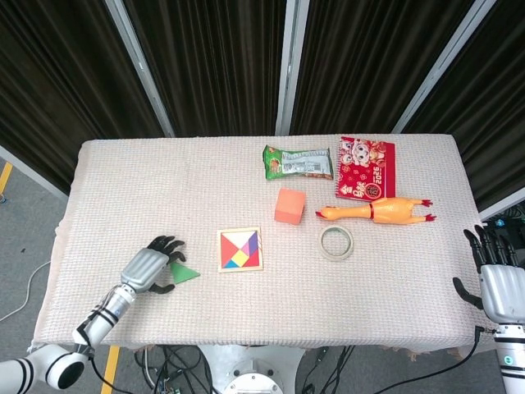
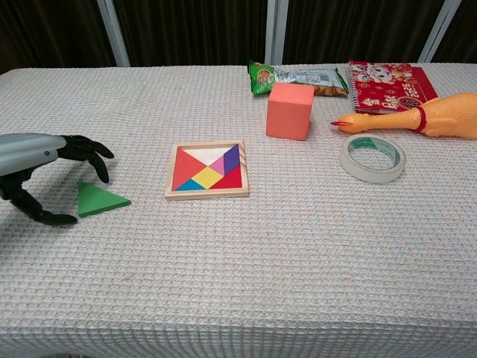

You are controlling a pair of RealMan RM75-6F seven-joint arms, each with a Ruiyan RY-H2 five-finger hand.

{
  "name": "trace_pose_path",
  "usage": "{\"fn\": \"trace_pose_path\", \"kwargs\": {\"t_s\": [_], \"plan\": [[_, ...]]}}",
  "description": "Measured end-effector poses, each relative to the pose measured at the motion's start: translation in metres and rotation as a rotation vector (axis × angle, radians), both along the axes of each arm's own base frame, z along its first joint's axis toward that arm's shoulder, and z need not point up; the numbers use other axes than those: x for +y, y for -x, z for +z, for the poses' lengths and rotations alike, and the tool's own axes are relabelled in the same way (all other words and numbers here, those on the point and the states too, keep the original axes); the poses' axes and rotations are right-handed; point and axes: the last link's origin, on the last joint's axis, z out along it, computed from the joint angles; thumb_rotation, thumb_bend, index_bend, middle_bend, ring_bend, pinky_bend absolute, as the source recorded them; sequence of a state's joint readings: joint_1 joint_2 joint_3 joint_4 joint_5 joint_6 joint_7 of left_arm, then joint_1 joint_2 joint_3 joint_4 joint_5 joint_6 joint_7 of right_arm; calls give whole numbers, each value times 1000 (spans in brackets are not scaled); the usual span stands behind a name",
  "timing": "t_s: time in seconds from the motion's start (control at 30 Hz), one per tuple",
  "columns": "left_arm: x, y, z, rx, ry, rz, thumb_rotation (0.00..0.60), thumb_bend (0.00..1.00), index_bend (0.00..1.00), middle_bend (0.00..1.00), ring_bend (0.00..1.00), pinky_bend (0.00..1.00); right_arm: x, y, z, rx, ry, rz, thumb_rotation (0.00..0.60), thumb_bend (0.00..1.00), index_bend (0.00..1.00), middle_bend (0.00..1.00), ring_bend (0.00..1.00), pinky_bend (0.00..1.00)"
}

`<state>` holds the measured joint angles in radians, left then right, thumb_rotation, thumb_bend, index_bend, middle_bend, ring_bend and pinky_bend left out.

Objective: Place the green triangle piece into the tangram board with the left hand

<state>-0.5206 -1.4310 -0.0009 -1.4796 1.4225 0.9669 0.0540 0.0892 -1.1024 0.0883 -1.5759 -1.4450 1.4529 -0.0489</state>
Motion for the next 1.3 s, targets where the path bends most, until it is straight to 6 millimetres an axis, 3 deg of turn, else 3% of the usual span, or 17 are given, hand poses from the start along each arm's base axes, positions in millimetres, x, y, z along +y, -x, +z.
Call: {"fn": "trace_pose_path", "kwargs": {"t_s": [0.9, 1.3], "plan": [[4, -3, -3, -2, -20, -13, 600, 220, 472, 120, 0, 68, 0, 2, -1, 0, -6, -9, 600, 205, 0, 0, 0, 0], [9, -10, 0, -51, -14, 19, 600, 220, 482, 122, 0, 69, -1, 2, 1, -2, 0, -8, 600, 205, 0, 0, 0, 0]]}}
